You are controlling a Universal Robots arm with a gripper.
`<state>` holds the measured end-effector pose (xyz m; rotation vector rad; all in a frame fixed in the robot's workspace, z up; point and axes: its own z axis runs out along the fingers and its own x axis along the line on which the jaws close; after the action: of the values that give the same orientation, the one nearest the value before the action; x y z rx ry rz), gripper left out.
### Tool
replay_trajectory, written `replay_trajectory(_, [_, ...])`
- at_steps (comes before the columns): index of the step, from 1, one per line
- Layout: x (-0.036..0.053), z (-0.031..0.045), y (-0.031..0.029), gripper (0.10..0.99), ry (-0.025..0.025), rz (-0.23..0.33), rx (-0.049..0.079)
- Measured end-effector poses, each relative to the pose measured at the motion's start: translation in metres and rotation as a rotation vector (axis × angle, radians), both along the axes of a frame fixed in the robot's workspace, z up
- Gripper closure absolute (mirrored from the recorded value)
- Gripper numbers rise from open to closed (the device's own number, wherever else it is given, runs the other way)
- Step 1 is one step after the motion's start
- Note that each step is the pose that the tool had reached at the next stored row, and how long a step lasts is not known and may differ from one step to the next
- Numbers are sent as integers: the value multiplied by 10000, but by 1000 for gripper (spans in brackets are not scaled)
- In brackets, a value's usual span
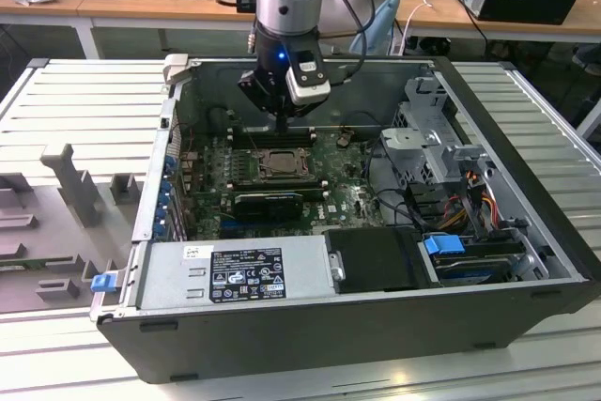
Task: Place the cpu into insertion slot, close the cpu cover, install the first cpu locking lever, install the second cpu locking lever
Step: 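Install the first cpu locking lever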
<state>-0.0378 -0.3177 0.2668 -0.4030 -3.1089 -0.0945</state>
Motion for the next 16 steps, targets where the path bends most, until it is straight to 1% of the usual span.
replay_trajectory(1, [0,-3,0,980,-114,119,-1])
replay_trajectory(2, [0,-4,0,980,-173,188,-1])
replay_trajectory(4, [0,-8,0,980,-330,371,-1])
replay_trajectory(5, [0,-8,-1,980,-383,441,-1])
replay_trajectory(7, [0,-12,-1,980,-574,807,3])
replay_trajectory(8, [0,-15,-1,980,-636,894,5])
replay_trajectory(9, [-1,-17,-1,980,-664,938,5])
replay_trajectory(10, [-8,-19,-3,980,-673,1011,6])
replay_trajectory(13, [-16,-20,-4,980,-673,1217,11])
replay_trajectory(14, [-16,-19,-4,980,-665,1268,13])
replay_trajectory(15, [-17,-19,-4,980,-641,1291,16])
replay_trajectory(16, [-17,-20,-4,980,-596,1312,18])
